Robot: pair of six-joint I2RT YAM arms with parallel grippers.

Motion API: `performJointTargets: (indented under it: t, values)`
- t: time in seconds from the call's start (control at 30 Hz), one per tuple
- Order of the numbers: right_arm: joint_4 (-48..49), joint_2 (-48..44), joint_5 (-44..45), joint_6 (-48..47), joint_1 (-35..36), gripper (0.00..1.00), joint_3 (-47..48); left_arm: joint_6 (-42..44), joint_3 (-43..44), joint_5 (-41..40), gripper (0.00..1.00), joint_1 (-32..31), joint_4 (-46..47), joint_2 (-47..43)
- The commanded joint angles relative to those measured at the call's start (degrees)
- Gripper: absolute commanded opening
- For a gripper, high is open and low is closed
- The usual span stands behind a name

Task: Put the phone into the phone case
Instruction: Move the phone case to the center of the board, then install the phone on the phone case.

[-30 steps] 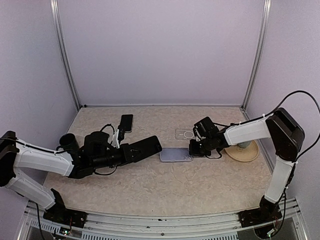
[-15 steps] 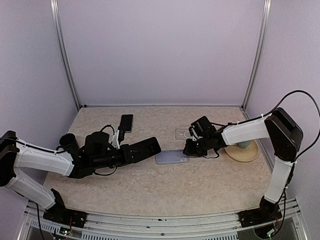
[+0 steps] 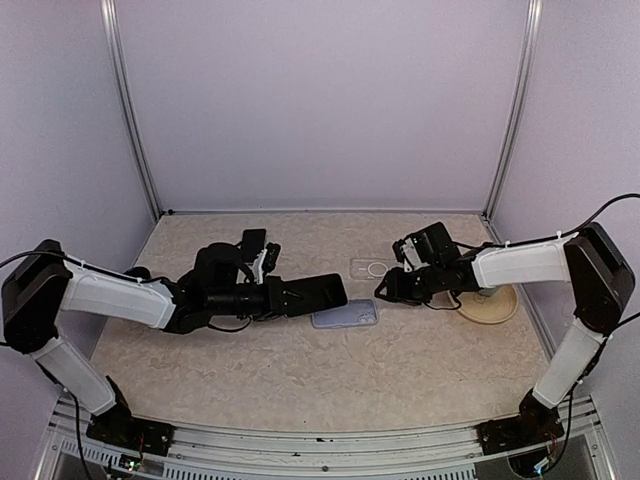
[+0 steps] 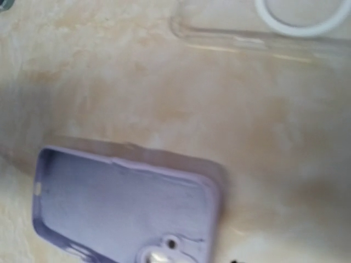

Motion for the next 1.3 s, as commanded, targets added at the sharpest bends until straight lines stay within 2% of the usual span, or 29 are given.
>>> performJointTargets:
  t: [0.0, 0.3, 0.57, 0.77, 0.93, 1.27]
  values:
    - [3.46, -2.01, -7.57, -3.33, -2.51, 0.42, -3.02, 1.51, 4.84, 7.55, 0.00, 0.44, 1.60, 3.75]
    - [7.13, -2.50, -17.21, -6.72, -5.54, 0.49, -5.44, 1.74, 12.27, 15.44, 0.00, 2.22, -0.04, 11.73]
    - [10.17, -1.76, -22.20, -6.92, -7.82, 0.55, -7.21, 0.87, 17.23, 21.70, 0.00, 3.68, -2.60, 18.44]
    - [10.72, -1.31, -22.88, -7.18, -8.35, 0.57, -6.98, 1.49, 21.46, 25.53, 0.00, 4.34, -4.94, 22.27]
    - [11.11, -0.86, -23.05, -7.30, -8.35, 0.59, -6.82, 3.43, 29.34, 25.79, 0.00, 4.86, -16.67, 26.12]
    - [10.18, -1.16, -21.30, -7.91, -8.35, 0.60, -6.88, 0.82, 32.38, 26.70, 0.00, 5.54, -17.46, 29.69]
